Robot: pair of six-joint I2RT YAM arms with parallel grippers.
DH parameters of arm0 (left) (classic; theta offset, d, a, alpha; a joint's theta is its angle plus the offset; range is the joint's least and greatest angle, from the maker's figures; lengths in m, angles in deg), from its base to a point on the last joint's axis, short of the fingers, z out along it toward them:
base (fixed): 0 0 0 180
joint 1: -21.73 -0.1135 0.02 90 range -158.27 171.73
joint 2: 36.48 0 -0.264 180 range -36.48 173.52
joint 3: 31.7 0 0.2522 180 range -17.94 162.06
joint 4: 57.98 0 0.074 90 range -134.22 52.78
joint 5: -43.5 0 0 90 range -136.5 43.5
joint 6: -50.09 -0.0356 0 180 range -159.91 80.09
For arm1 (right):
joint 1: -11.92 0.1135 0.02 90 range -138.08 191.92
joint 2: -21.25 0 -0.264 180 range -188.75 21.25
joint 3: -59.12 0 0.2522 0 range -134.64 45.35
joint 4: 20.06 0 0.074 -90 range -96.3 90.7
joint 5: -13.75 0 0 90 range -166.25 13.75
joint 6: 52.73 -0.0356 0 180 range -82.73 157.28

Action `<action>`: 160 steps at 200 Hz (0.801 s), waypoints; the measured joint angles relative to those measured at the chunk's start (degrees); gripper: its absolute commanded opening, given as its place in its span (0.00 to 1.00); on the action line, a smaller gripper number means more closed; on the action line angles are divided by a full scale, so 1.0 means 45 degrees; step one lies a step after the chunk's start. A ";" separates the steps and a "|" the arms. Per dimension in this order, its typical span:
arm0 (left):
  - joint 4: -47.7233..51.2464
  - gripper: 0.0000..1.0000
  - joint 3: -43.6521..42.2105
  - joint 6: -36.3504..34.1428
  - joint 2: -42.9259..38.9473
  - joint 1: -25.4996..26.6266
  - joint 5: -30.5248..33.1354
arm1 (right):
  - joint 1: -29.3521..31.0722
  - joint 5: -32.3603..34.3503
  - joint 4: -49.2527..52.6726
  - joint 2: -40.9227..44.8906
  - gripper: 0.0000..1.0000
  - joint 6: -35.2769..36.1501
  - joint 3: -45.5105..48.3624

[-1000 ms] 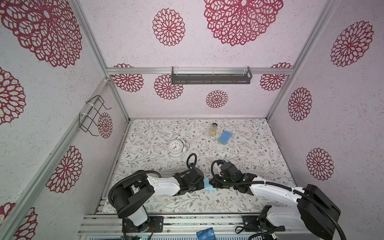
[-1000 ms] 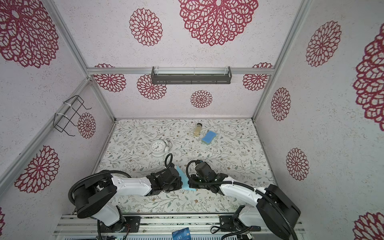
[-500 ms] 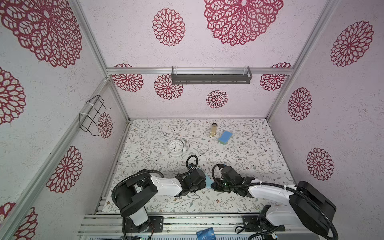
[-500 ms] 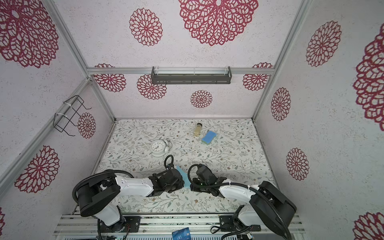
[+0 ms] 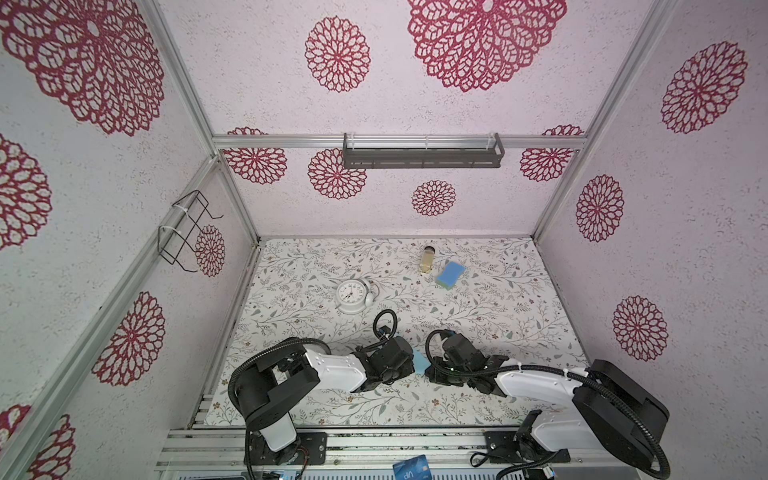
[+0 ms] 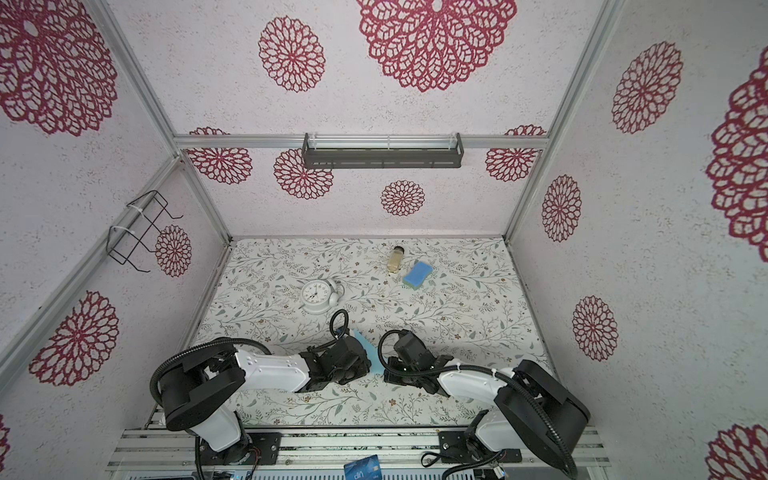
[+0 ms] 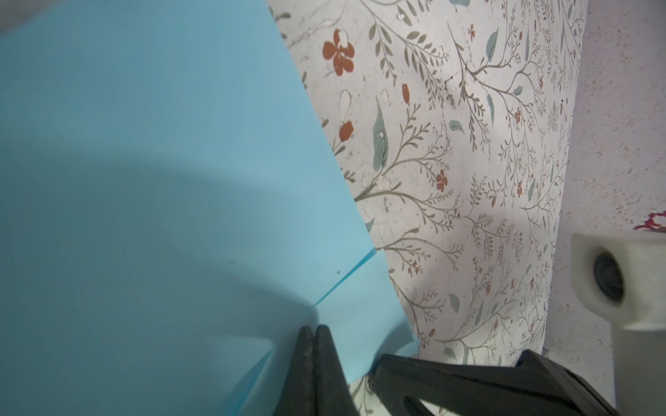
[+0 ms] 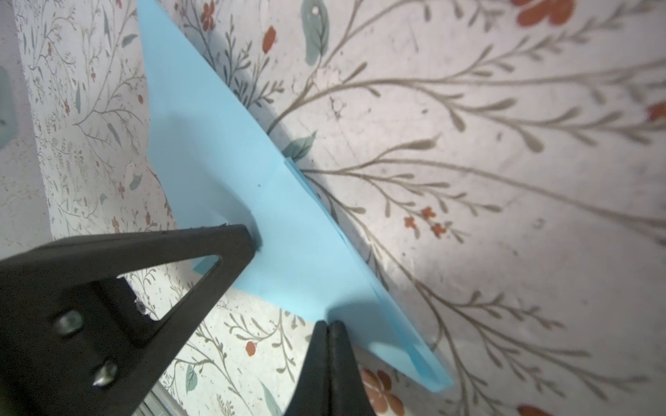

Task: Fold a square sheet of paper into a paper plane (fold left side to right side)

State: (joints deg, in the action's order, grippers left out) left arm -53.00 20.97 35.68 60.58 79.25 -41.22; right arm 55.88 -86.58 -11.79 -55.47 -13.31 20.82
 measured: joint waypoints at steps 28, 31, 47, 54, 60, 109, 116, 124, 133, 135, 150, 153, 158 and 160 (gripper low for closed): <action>-0.0248 0.00 -0.0141 0.0219 -0.0005 0.0000 -0.0010 | -0.0155 0.0073 -0.0024 0.0000 0.00 0.0000 0.0019; -0.0282 0.00 -0.0160 0.0238 -0.0005 0.0000 -0.0010 | -0.0189 0.0073 -0.0044 0.0000 0.00 -0.0005 0.0029; -0.0461 0.00 -0.0257 0.0350 -0.0005 0.0000 -0.0044 | -0.0296 0.0078 -0.0141 0.0019 0.00 -0.0083 0.0087; -0.0525 0.00 -0.0287 0.0398 -0.0005 0.0000 -0.0053 | -0.0345 0.0078 -0.0170 0.0053 0.00 -0.0102 0.0131; -0.0573 0.00 -0.0306 0.0442 -0.0005 0.0000 -0.0053 | -0.0384 0.0087 -0.0170 0.0097 0.00 -0.0107 0.0160; -0.0714 0.00 -0.0379 0.0612 -0.0005 0.0000 -0.0053 | -0.0651 0.0083 -0.0151 0.0228 0.00 -0.0117 0.0267; -0.0763 0.00 -0.0408 0.0646 -0.0005 0.0000 -0.0058 | -0.0695 0.0078 -0.0151 0.0228 0.00 -0.0121 0.0267; -0.0816 0.00 -0.0447 0.0680 -0.0005 0.0000 -0.0058 | -0.0758 0.0073 -0.0146 0.0228 0.00 -0.0136 0.0267; -0.0889 0.00 -0.0500 0.0704 -0.0015 0.0000 -0.0053 | -0.0821 0.0053 -0.0141 0.0228 0.00 -0.0160 0.0277; -0.0889 0.00 -0.0510 0.0704 -0.0015 0.0000 -0.0053 | -0.0835 0.0044 -0.0146 0.0228 0.00 -0.0165 0.0282; -0.0923 0.00 -0.0573 0.0753 -0.0019 0.0000 -0.0049 | -0.0962 -0.0039 -0.0189 0.0248 0.00 -0.0204 0.0330; -0.0933 0.00 -0.0588 0.0758 -0.0019 0.0000 -0.0049 | -0.0996 -0.0053 -0.0204 0.0253 0.00 -0.0209 0.0345; -0.0952 0.00 -0.0597 0.0767 -0.0019 0.0000 -0.0044 | -0.1044 -0.0068 -0.0223 0.0287 0.00 -0.0209 0.0384; -0.0962 0.00 -0.0602 0.0777 -0.0019 0.0000 -0.0044 | -0.1064 -0.0073 -0.0228 0.0301 0.00 -0.0214 0.0393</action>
State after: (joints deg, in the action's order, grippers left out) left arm -57.33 18.26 39.18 60.49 79.25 -41.42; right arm 51.10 -86.90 -12.82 -54.12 -14.27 22.59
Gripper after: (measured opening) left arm 0.040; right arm 0.050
